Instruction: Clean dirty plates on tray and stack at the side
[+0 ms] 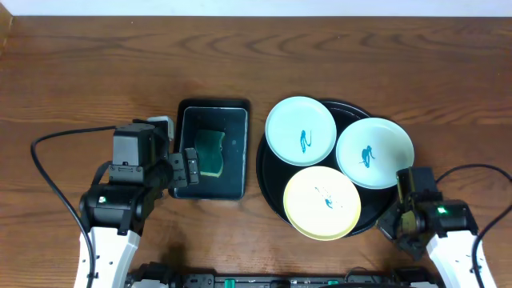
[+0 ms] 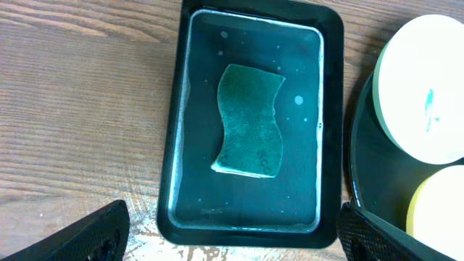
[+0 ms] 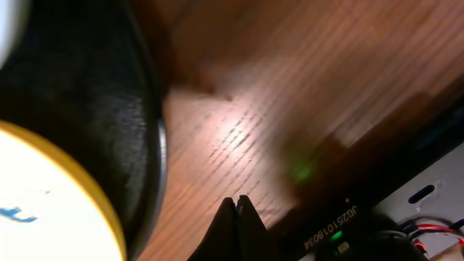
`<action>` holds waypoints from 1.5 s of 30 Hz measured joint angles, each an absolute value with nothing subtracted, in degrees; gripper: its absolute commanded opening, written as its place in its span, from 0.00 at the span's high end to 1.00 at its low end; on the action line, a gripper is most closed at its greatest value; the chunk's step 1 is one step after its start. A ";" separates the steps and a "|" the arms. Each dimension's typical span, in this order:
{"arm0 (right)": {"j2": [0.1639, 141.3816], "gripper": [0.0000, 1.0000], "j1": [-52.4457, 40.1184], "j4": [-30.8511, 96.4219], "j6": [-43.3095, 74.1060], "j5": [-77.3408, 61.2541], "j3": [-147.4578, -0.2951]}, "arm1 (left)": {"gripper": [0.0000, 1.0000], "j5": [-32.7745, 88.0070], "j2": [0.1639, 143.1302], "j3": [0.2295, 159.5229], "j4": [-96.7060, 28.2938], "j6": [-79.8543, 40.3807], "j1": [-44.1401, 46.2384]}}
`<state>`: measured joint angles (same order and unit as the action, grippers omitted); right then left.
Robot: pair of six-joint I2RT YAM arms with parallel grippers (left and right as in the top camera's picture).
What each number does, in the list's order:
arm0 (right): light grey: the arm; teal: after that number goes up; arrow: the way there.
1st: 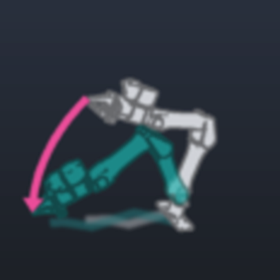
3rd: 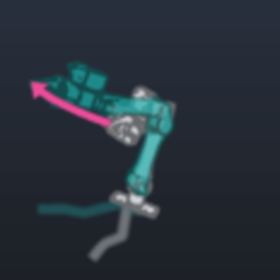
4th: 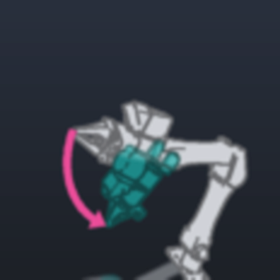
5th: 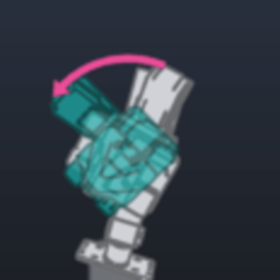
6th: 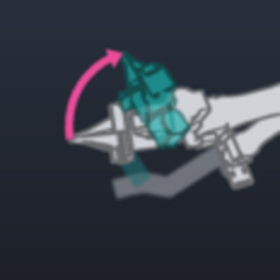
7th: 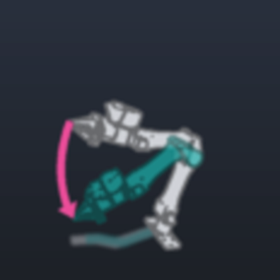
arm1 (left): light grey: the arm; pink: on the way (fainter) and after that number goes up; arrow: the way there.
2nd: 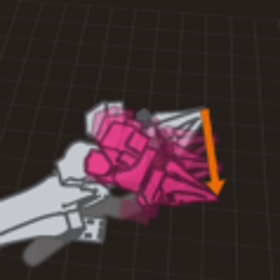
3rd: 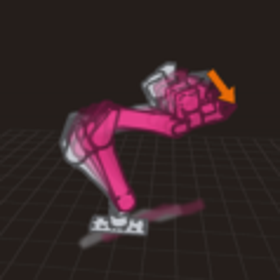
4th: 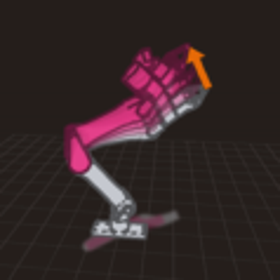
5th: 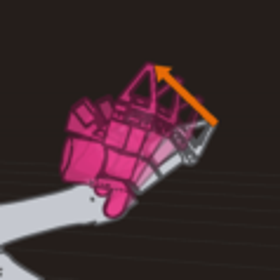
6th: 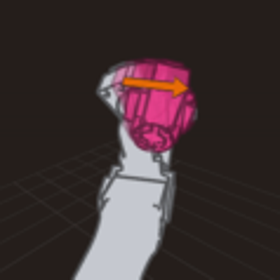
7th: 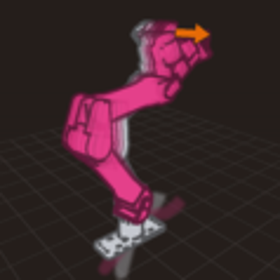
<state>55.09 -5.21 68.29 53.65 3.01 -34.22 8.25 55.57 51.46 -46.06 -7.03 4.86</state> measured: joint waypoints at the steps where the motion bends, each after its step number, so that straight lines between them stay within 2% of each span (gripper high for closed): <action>1: 55.92 0.99 -5.21 68.05 53.80 3.01 -33.95 | 0.08 8.27 55.57 51.46 -46.06 -7.03 4.86; 23: 70.91 0.99 -5.21 59.46 54.04 2.96 -33.89 | 0.08 8.27 55.57 51.46 -46.06 -7.03 4.86; 33: 71.20 0.99 -5.21 53.65 54.02 0.99 -33.78 | 0.08 8.29 55.57 51.46 -46.06 -7.03 4.86; 45: 71.20 0.99 -5.21 52.88 54.00 0.80 -33.78 | 0.08 8.29 55.57 51.46 -46.06 -7.03 4.86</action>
<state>71.20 -5.21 52.88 54.00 0.80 -33.78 8.29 55.57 51.46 -46.06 -7.03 4.86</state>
